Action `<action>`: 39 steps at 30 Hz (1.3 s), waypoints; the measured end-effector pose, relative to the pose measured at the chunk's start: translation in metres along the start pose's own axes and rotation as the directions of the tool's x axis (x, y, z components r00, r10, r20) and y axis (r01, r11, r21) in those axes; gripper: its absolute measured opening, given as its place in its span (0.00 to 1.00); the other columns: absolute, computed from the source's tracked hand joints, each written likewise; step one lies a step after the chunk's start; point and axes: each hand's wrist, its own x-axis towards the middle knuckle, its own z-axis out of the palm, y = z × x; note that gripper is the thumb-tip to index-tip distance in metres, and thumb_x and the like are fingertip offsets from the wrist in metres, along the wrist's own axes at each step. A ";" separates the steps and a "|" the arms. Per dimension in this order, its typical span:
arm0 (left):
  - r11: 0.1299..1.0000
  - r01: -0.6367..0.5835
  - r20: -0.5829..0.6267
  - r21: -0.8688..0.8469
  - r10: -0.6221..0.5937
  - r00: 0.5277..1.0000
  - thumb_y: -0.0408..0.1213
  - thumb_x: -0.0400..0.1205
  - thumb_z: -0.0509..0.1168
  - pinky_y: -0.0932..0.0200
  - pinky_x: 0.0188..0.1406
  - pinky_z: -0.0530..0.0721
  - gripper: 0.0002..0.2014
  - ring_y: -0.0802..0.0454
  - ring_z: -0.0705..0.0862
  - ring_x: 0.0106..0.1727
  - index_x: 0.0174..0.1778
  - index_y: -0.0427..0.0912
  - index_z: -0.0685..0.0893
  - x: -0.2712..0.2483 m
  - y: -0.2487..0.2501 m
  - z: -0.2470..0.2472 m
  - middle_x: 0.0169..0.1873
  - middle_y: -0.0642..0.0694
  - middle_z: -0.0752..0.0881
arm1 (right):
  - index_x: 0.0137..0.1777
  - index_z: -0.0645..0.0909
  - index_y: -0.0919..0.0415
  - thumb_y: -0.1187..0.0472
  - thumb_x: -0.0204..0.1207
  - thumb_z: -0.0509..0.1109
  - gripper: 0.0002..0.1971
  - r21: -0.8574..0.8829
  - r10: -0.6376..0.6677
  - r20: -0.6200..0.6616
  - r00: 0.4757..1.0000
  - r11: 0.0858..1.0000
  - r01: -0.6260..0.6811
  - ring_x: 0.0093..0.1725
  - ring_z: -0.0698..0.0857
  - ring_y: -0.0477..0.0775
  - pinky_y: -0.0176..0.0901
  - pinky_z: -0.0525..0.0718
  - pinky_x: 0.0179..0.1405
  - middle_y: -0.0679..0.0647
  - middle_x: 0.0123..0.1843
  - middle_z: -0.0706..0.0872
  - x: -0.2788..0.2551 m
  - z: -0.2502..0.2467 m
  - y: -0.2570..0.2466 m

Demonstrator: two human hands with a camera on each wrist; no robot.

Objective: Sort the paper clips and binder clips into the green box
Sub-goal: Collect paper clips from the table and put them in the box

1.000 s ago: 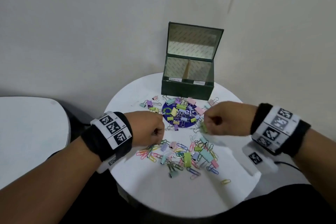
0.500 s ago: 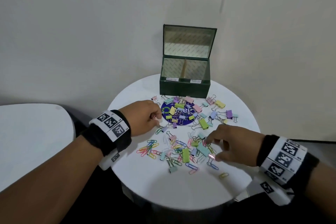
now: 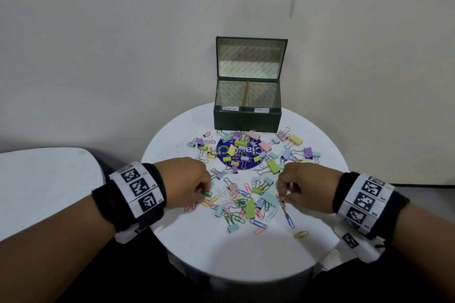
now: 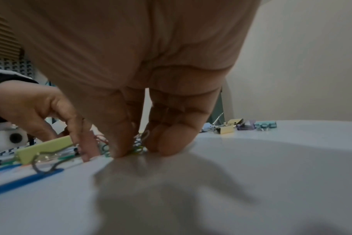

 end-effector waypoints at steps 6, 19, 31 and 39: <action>0.990 0.022 -0.019 -0.139 -0.025 1.000 0.42 0.78 0.68 0.66 0.44 0.80 0.04 0.63 0.81 0.40 0.46 0.54 0.86 0.004 -0.007 -0.008 0.40 0.60 0.86 | 0.39 0.80 0.45 0.51 0.75 0.74 0.06 0.072 0.052 0.009 0.999 0.996 -0.053 0.46 0.84 0.43 0.44 0.87 0.51 0.42 0.46 0.85 0.002 -0.004 0.009; 0.418 -0.031 -0.062 -0.908 -0.062 0.996 0.19 0.81 0.63 0.64 0.22 0.82 0.09 0.55 0.84 0.25 0.41 0.36 0.81 0.065 -0.031 -0.084 0.26 0.45 0.84 | 0.44 0.81 0.64 0.68 0.78 0.74 0.04 0.732 0.212 -0.218 0.953 0.682 0.016 0.34 0.90 0.51 0.44 0.87 0.35 0.61 0.39 0.92 0.043 -0.080 0.026; 0.285 -0.047 -0.155 -0.957 -0.371 0.915 0.28 0.82 0.67 0.61 0.29 0.86 0.07 0.50 0.83 0.29 0.37 0.39 0.83 0.169 0.008 -0.121 0.30 0.39 0.86 | 0.47 0.85 0.46 0.58 0.77 0.75 0.05 0.477 0.366 -0.522 0.771 0.874 -0.092 0.49 0.86 0.48 0.39 0.79 0.49 0.44 0.54 0.87 0.123 -0.122 0.030; 0.545 0.023 -0.250 -0.838 -0.421 0.872 0.26 0.79 0.70 0.51 0.44 0.91 0.06 0.50 0.88 0.35 0.50 0.35 0.87 0.188 0.015 -0.115 0.39 0.41 0.90 | 0.34 0.81 0.45 0.59 0.75 0.73 0.10 0.169 0.099 -0.118 0.988 0.983 -0.079 0.33 0.83 0.35 0.33 0.81 0.40 0.39 0.35 0.87 0.009 -0.069 0.027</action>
